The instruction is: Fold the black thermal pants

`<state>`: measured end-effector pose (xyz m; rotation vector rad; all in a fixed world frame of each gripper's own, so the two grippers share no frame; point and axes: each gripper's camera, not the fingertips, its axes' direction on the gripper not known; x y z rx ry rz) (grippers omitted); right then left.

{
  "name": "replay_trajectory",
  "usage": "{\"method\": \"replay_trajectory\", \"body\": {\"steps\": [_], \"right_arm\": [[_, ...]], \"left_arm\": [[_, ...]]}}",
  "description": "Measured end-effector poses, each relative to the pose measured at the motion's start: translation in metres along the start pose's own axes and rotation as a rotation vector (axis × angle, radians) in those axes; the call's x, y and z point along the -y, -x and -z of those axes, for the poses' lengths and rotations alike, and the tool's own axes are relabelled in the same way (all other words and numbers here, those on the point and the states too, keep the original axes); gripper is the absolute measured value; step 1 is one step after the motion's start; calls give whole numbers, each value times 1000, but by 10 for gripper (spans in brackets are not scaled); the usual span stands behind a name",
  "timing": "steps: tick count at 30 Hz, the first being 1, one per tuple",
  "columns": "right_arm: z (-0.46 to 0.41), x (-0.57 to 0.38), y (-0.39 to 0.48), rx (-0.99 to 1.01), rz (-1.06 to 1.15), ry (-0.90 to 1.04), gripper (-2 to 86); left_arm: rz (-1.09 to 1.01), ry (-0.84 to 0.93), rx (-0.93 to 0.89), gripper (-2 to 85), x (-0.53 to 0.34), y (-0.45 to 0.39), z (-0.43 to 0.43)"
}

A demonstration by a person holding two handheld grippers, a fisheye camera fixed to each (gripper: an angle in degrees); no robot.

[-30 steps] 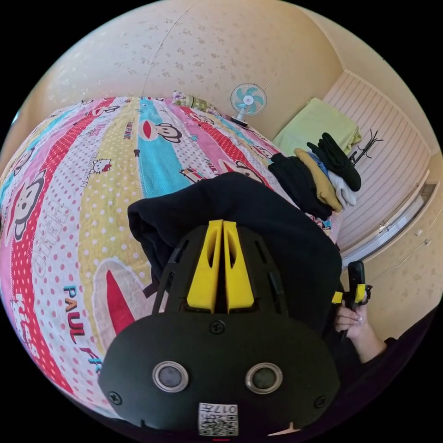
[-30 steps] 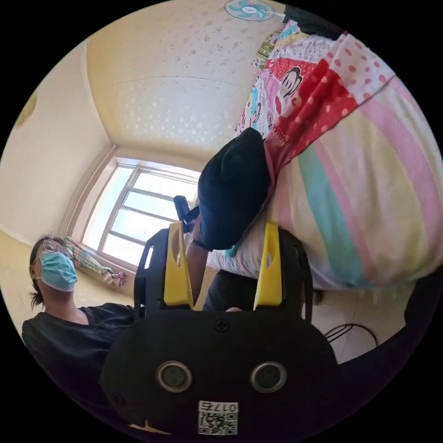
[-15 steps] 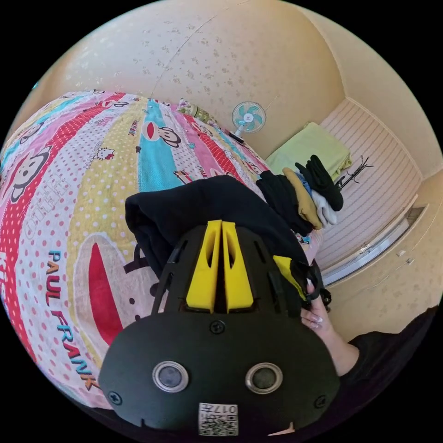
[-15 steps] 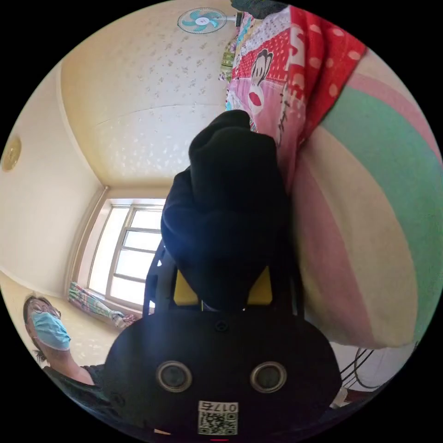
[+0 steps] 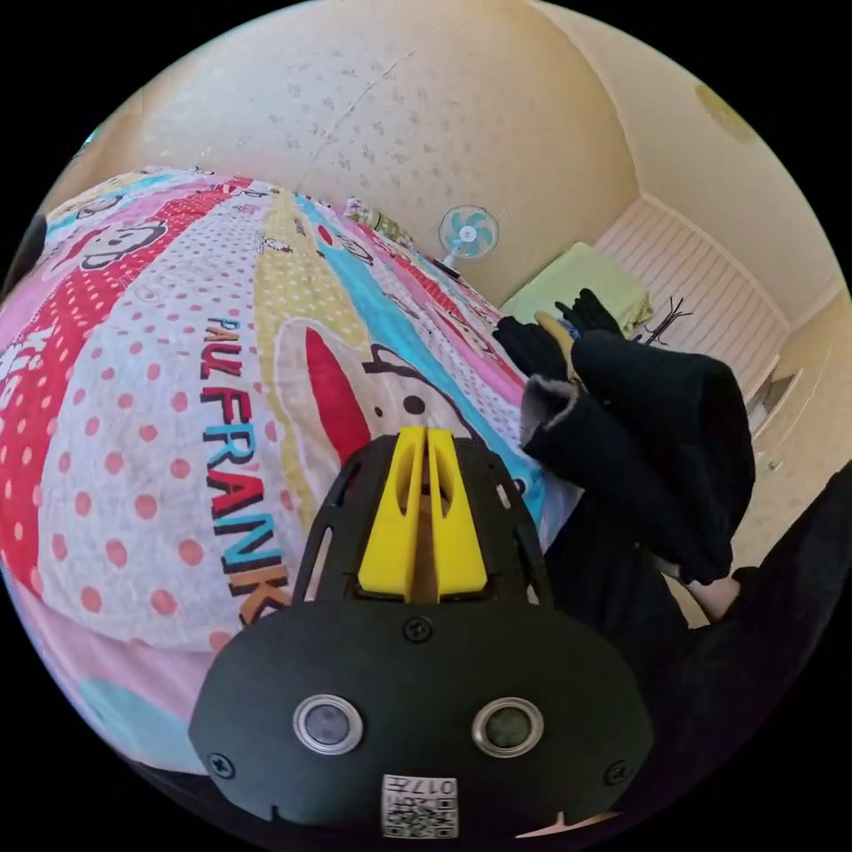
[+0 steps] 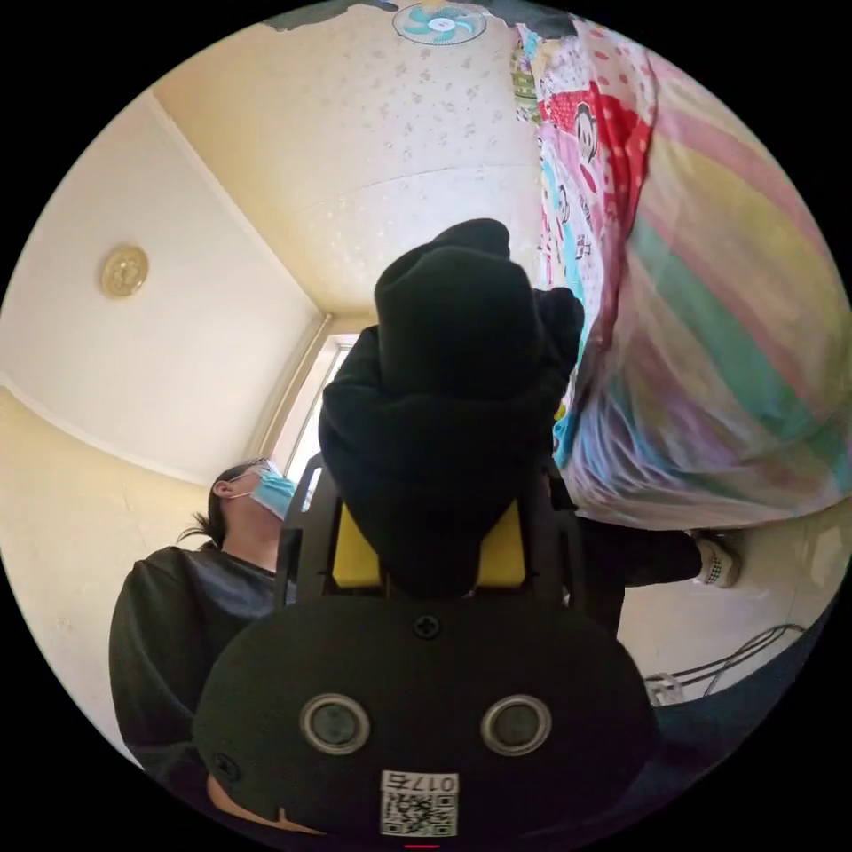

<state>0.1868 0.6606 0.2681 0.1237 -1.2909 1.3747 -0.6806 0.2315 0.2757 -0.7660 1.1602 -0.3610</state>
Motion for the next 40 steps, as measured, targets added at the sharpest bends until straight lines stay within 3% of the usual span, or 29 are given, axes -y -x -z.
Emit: {"method": "replay_trajectory", "body": {"steps": [5, 14, 17, 20, 21, 22, 24, 27, 29, 31, 33, 38, 40], "right_arm": [[-153, 53, -32, 149, 43, 236, 182], [-641, 113, -134, 419, 43, 623, 183], [-782, 100, -209, 345, 12, 675, 182], [-867, 81, -321, 101, 1, 703, 179], [-882, 71, -377, -68, -35, 705, 175], [-882, 60, -437, -299, -101, 714, 171], [-861, 45, -507, -579, -184, 752, 156], [-826, 47, -544, -417, -219, 750, 135], [-814, 48, -536, -519, -110, 899, 122], [-780, 39, -510, -841, 144, 1120, 104], [-735, 23, -482, -1060, 347, 1200, 76], [-564, -34, -393, -1398, 529, 1000, 56], [-475, -84, -352, -1559, 680, 792, 47]], "left_arm": [[57, 10, -199, -10, 7, 29, 14], [91, 27, -234, -10, 16, 43, 36], [142, 52, -278, -10, 22, 53, 39], [197, 73, -314, -9, 27, 62, 42], [208, 74, -324, -8, 27, 63, 43], [211, 73, -326, -8, 28, 64, 44], [215, 78, -327, -8, 28, 65, 47], [239, 88, -348, -7, 29, 69, 47], [250, 89, -347, -7, 28, 69, 48], [249, 88, -340, -6, 27, 68, 48], [246, 87, -342, -6, 25, 67, 48], [226, 78, -324, -7, 19, 61, 45], [216, 73, -320, -8, 16, 58, 43]]}}
